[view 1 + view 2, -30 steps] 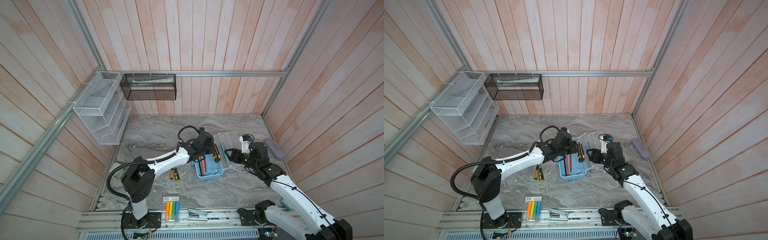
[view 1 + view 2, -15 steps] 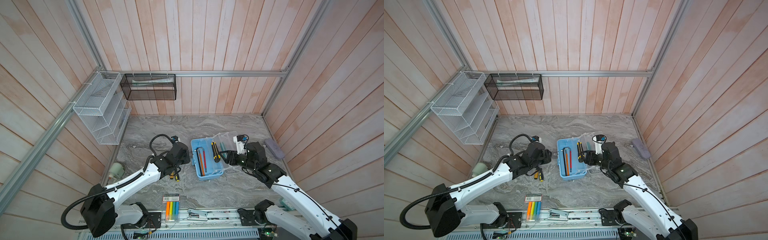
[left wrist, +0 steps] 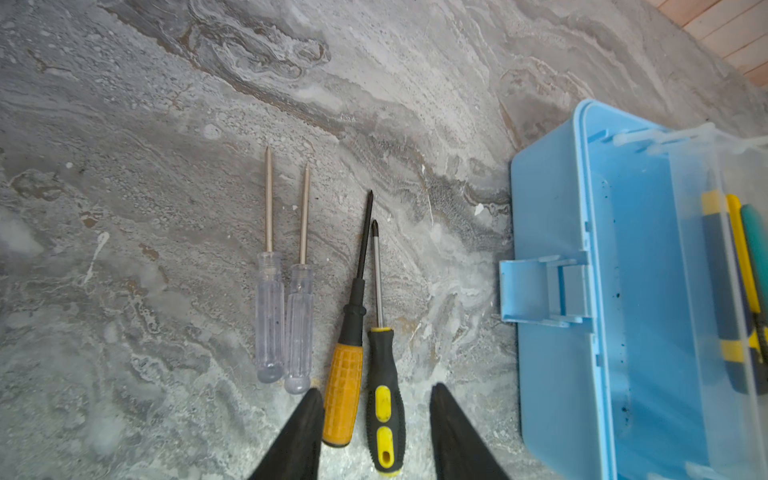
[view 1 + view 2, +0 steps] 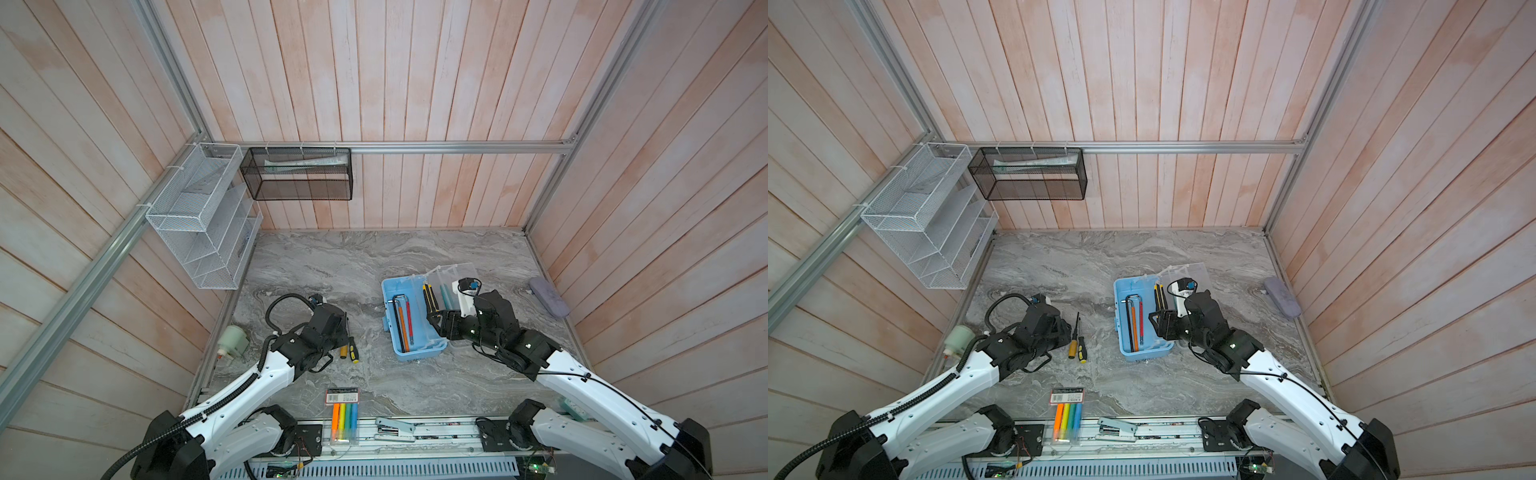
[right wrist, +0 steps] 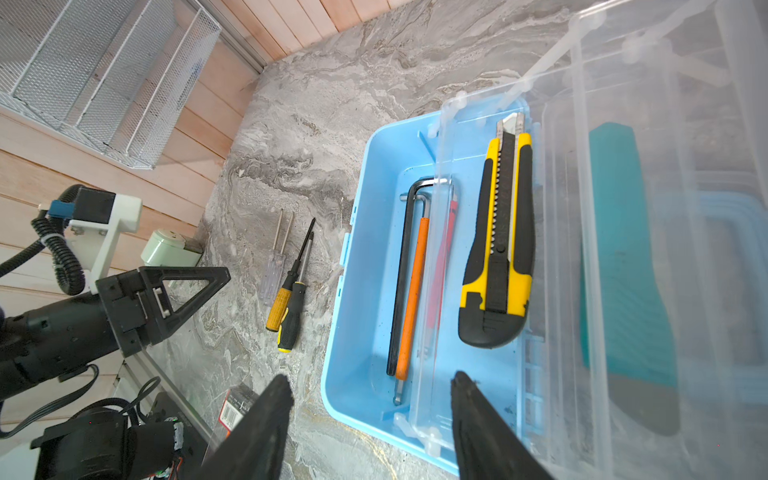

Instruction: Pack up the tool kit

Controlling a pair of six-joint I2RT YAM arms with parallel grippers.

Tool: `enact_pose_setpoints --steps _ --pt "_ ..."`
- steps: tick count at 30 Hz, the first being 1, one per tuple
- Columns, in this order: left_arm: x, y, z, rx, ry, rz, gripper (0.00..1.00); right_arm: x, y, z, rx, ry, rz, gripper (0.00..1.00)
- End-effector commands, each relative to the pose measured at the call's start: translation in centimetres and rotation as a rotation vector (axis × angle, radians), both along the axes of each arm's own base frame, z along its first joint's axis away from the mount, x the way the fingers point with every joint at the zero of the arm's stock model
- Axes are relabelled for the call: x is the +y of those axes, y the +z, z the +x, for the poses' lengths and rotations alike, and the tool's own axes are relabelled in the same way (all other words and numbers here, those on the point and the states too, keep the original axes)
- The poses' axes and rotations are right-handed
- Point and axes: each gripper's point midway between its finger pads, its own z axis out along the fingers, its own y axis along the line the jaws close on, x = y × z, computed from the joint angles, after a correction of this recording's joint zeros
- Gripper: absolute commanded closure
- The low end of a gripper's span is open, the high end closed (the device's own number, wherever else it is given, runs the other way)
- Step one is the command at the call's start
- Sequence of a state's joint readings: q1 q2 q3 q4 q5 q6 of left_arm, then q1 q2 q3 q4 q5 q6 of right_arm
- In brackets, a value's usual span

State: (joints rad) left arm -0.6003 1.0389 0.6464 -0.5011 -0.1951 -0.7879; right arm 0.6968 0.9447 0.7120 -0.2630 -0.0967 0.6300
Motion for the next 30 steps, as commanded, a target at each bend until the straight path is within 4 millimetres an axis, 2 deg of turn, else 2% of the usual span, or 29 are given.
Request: enact_pose_setpoints --steps 1,5,8,14,22,28,30 --pt "-0.8 0.2 0.0 -0.012 -0.031 -0.045 0.59 -0.1 -1.3 -0.3 0.033 -0.031 -0.032 0.40" --pt "-1.1 0.2 -0.2 -0.007 -0.046 -0.052 0.62 0.9 -0.9 -1.0 0.030 -0.025 -0.048 0.41" --pt "-0.8 0.3 -0.4 -0.006 -0.051 -0.044 0.61 2.3 -0.4 -1.6 0.025 -0.012 -0.065 0.41" --pt "-0.8 1.6 -1.3 -0.026 -0.081 -0.107 0.57 8.0 -0.9 -2.7 0.025 0.041 -0.189 0.42" --pt "0.7 4.2 -1.8 -0.067 -0.100 -0.235 0.57 16.6 -5.3 -2.2 0.050 0.137 -0.302 0.49" --pt "1.6 4.5 -1.1 -0.065 -0.111 -0.311 0.56 20.4 -9.3 -0.4 0.074 0.160 -0.412 0.49" --pt "2.0 4.6 -0.7 -0.077 -0.103 -0.348 0.56 21.0 -10.6 0.3 0.078 0.170 -0.451 0.54"
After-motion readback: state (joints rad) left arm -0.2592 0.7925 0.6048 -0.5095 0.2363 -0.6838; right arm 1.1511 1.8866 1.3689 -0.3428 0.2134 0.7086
